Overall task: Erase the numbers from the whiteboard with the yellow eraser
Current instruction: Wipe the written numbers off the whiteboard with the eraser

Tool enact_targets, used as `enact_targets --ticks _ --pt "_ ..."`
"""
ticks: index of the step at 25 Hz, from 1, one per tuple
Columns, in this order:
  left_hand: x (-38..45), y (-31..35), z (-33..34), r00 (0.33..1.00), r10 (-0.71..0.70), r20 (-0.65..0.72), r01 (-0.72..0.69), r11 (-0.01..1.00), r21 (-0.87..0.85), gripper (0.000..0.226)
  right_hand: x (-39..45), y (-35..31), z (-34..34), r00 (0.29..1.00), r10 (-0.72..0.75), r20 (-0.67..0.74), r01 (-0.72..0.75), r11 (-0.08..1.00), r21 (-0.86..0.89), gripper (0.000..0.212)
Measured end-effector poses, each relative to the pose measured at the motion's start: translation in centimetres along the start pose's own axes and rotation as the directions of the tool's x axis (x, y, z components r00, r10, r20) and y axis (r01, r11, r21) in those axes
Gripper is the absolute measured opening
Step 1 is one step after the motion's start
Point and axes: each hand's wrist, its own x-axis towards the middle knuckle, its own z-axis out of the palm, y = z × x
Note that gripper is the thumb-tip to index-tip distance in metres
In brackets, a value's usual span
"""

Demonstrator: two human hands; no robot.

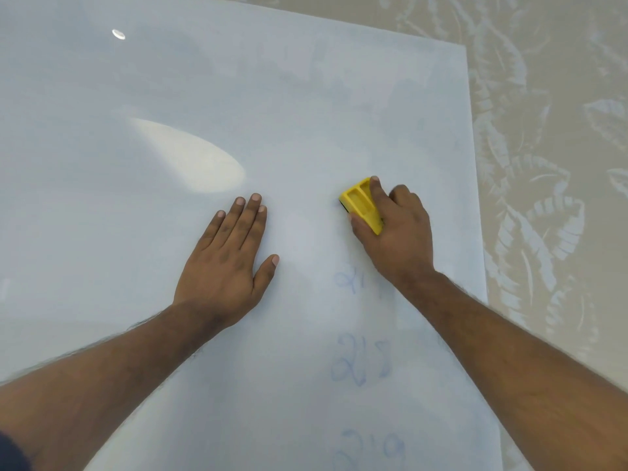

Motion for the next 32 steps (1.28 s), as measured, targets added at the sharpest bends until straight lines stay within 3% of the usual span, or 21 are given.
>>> enact_targets --ticks 3,12,16,21,27,32 --pt "0.0 -0.1 0.0 1.0 0.003 -0.004 -0.003 1.0 -0.005 0.07 0.9 -1.3 0.9 1.0 -0.017 -0.01 0.017 1.0 0.026 0.062" --pt "-0.3 -0.1 -0.1 1.0 0.002 -0.003 -0.002 1.0 -0.012 0.07 -5.9 1.1 -1.4 0.952 -0.287 0.103 0.29 0.957 -0.008 0.06" --pt "-0.5 0.0 0.0 1.0 -0.004 -0.014 0.004 1.0 -0.001 0.069 -4.4 2.4 -1.6 0.976 -0.213 0.051 0.215 0.976 -0.042 0.06" --pt "-0.5 0.1 0.0 1.0 -0.005 -0.022 0.004 1.0 -0.013 0.069 -1.2 -0.7 0.2 0.997 -0.078 0.008 0.078 0.997 -0.024 0.066" --pt "-1.1 0.4 0.0 0.999 -0.027 -0.02 0.027 0.999 -0.028 0.07 -6.8 -2.6 -0.5 0.977 -0.179 0.115 0.178 0.984 0.016 0.062" --pt "-2.4 0.6 -0.1 0.999 -0.041 0.027 0.042 0.999 -0.029 0.071 -11.3 0.5 -2.9 0.944 -0.242 0.226 0.246 0.969 0.009 0.055"
